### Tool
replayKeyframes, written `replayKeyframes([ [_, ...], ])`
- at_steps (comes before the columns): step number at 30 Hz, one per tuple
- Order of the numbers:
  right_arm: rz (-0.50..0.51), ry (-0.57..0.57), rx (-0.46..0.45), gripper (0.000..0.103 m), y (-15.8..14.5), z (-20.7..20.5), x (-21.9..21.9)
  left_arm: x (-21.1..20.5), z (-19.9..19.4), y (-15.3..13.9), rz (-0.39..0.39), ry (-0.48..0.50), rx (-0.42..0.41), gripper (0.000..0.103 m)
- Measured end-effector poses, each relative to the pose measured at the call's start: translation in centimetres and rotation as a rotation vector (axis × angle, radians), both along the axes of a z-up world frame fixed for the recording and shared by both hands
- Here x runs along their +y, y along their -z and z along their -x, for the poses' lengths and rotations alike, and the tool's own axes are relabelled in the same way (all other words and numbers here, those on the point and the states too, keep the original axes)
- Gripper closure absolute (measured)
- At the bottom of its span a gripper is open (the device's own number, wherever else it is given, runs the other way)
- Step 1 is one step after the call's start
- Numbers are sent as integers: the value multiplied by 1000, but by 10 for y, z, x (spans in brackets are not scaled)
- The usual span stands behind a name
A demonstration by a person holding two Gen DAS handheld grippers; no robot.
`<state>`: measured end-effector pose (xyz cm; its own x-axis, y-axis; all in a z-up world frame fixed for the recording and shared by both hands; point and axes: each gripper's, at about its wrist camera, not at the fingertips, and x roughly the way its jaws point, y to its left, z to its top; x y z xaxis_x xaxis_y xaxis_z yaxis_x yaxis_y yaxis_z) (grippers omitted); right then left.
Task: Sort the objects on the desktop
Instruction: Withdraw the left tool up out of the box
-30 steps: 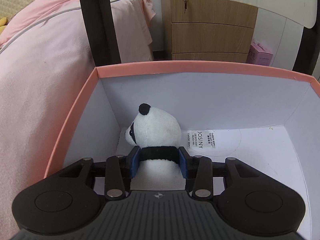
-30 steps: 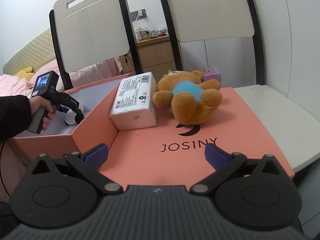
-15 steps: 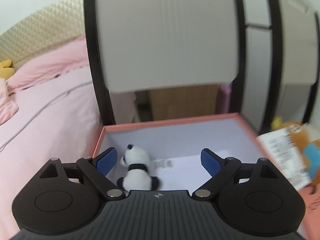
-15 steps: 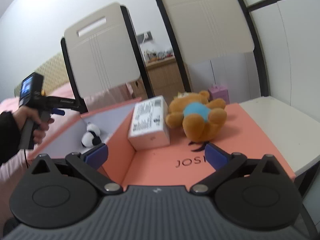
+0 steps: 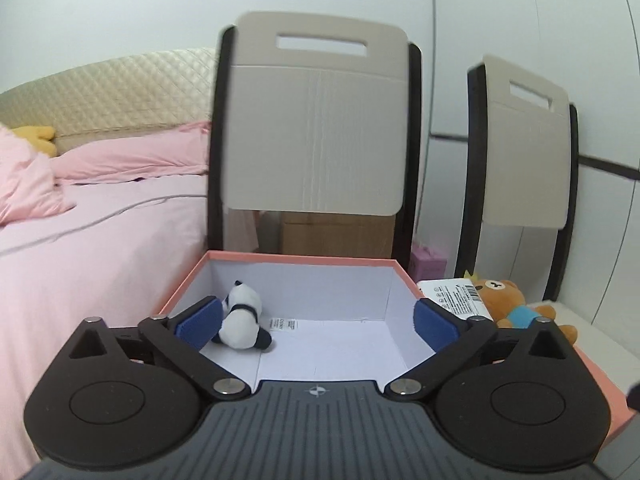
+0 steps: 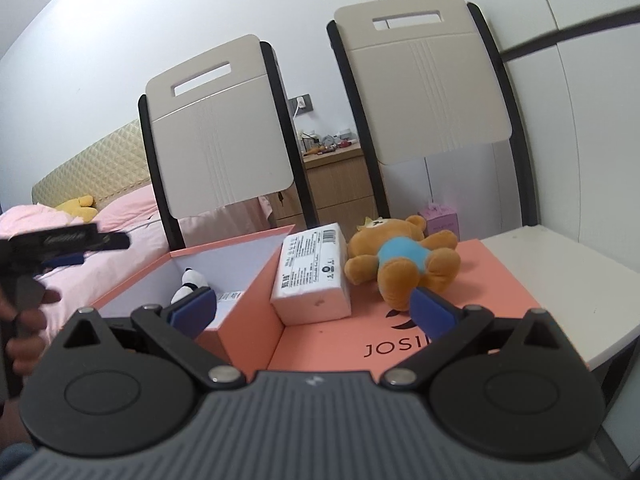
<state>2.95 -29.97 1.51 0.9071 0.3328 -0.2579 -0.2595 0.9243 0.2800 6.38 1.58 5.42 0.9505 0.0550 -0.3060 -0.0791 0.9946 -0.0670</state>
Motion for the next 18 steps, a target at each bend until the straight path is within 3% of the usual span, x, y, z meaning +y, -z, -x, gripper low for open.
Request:
replayKeyframes([
  [8,20,-10,-74,0,6,-2,19,27,25,43,50,16,-30,0],
  [15,3,88,-196,0,9,-7,31,35,28,53,41,9,-49,0],
  [18,-7,91,-166,0,9,-15,32,35,29,54,32,7,-53,0],
])
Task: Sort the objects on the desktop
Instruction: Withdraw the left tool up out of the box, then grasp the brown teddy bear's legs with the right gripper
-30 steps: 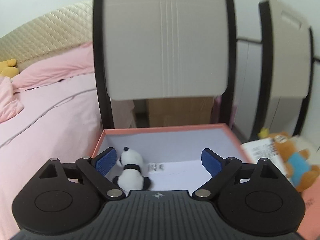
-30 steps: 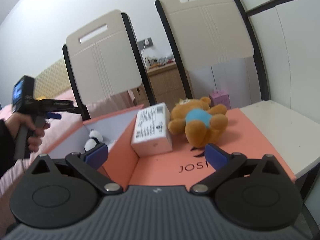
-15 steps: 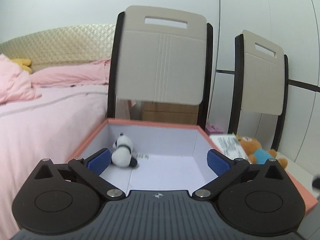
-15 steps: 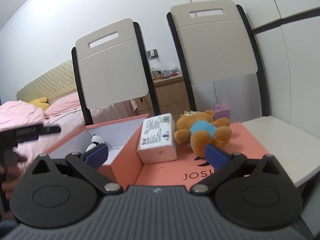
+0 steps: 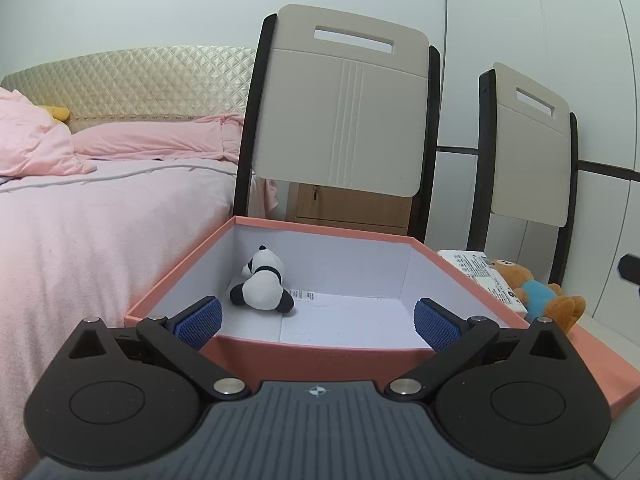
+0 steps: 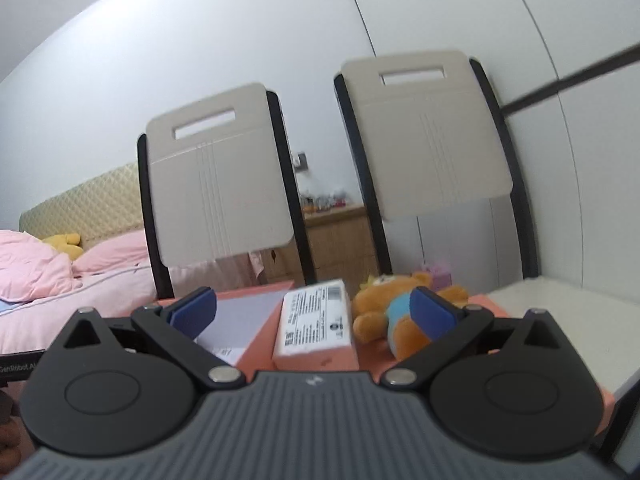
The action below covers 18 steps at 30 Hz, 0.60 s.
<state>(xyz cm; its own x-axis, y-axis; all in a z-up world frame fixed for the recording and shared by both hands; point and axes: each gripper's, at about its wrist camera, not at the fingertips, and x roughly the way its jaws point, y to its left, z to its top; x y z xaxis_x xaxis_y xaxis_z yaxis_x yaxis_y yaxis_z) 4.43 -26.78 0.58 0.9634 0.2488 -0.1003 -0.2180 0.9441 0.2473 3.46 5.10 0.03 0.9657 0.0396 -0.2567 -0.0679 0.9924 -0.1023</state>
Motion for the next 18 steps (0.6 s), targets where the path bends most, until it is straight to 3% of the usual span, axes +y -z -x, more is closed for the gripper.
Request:
replayKeyframes([
  [3,48,-8,48,0,-1,-5,5,-2,0,1,-13,-5,0,0],
  [10,136,-14,2,0,-26,-14,3,-5,1,2,-28,-22,-2,0],
  [16,141,-33,-16,0,-46,-63,-16,-5,1,4,-35,-34,-4,0],
  [18,140,-25,23,0,-45,-88,-25,-5,1,5,-36,-41,-3,0],
])
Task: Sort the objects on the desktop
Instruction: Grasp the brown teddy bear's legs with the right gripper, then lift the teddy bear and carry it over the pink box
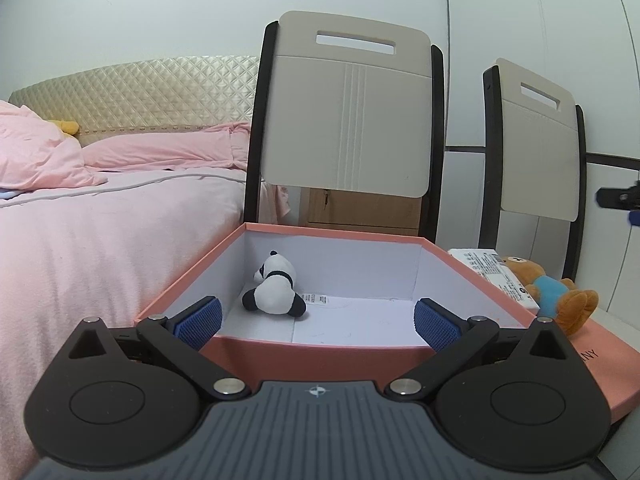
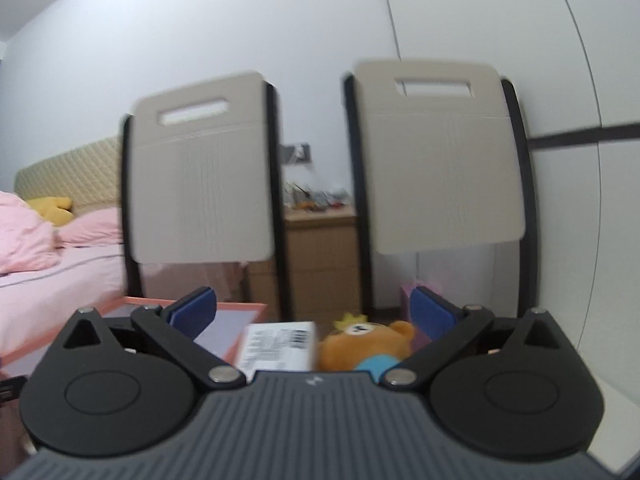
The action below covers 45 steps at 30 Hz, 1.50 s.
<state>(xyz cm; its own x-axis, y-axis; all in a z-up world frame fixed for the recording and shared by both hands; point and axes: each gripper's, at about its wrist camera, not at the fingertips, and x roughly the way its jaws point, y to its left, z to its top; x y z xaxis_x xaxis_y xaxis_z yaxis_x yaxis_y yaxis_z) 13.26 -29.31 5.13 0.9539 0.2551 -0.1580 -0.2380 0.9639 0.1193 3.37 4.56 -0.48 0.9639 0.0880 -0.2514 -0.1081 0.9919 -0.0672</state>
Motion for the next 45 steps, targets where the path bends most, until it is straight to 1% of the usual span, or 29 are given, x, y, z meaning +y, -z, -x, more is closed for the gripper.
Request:
replayKeyframes([
  [2,26,10,46,0,6,-25,-8,0,-1,2,1,-11,6,0],
  [5,67,54,89,0,26,-48,-21,1,-2,4,-3,-31,10,0],
  [7,68,70,130,0,43,-55,-31,0,-3,5,-6,-39,8,0],
  [8,68,62,168,0,51,-59,-34,0,-3,6,-7,-42,8,0],
  [12,52,47,259,1,72,-71,-35,0,-3,8,-7,-52,11,0],
  [14,64,52,264,0,77,-75,-32,0,-2,7,-4,-51,8,0],
  [17,135,54,262,0,86,-82,-23,1,-1,7,3,-46,4,0],
  [18,133,46,278,0,89,-86,-22,1,-1,7,4,-44,3,0],
  [21,81,51,337,0,96,-98,-23,0,0,7,9,-41,4,0],
  [24,45,69,365,0,102,-105,-23,-1,-1,8,10,-38,7,0],
  [26,20,60,391,1,105,-111,-23,-1,-1,8,7,-39,10,0],
  [27,12,59,400,9,106,-113,-23,-1,-1,8,7,-40,10,0],
  [28,4,60,408,14,107,-114,-23,-1,-1,8,9,-42,10,0],
  [30,-14,77,400,23,105,-114,-25,0,-1,8,11,-44,9,0],
  [33,-17,88,376,29,97,-110,-28,-1,-1,8,11,-46,8,0],
  [36,-29,108,369,32,87,-100,-29,-2,-2,8,8,-46,8,0],
  [38,-54,122,361,32,79,-91,-33,-3,-2,8,7,-43,7,0],
  [42,-94,141,324,33,62,-69,-39,-5,0,8,9,-41,4,0],
  [45,-101,147,281,33,49,-51,-41,-5,1,7,12,-41,1,0],
])
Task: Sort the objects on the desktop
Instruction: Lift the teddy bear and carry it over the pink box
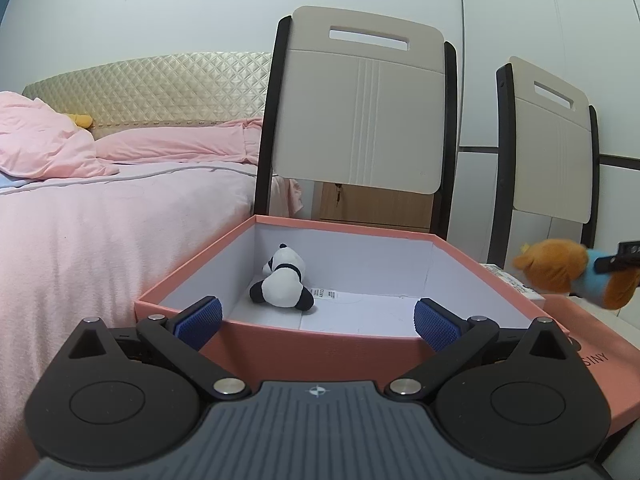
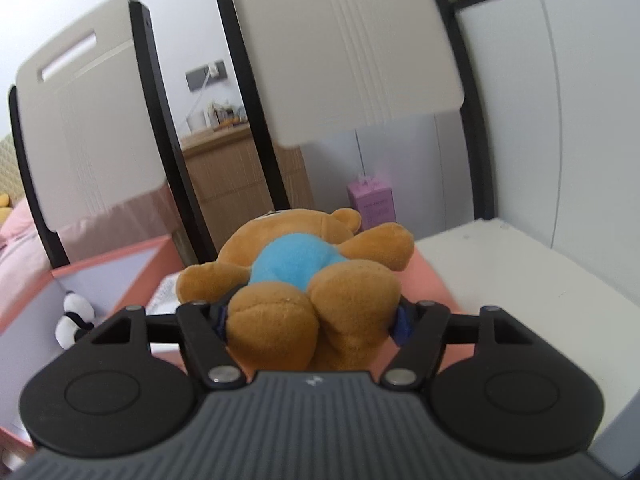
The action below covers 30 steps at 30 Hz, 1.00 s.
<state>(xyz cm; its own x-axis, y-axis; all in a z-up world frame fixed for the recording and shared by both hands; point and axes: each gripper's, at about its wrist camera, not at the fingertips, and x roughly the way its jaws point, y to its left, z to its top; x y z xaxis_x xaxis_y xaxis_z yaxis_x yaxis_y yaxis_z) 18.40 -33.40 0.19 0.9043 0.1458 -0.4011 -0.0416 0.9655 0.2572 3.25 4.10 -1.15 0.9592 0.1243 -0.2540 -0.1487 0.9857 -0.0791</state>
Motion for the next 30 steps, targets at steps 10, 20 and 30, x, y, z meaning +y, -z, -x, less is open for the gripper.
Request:
replayKeyframes([
  [10,13,-110,-111,33,-67,8,31,4,2,-3,13,-11,-14,0],
  [20,61,-420,38,33,-90,-71,168,16,2,-6,45,-56,-29,0],
  [30,241,-483,240,33,-45,-119,270,34,2,-4,114,-71,-27,0],
])
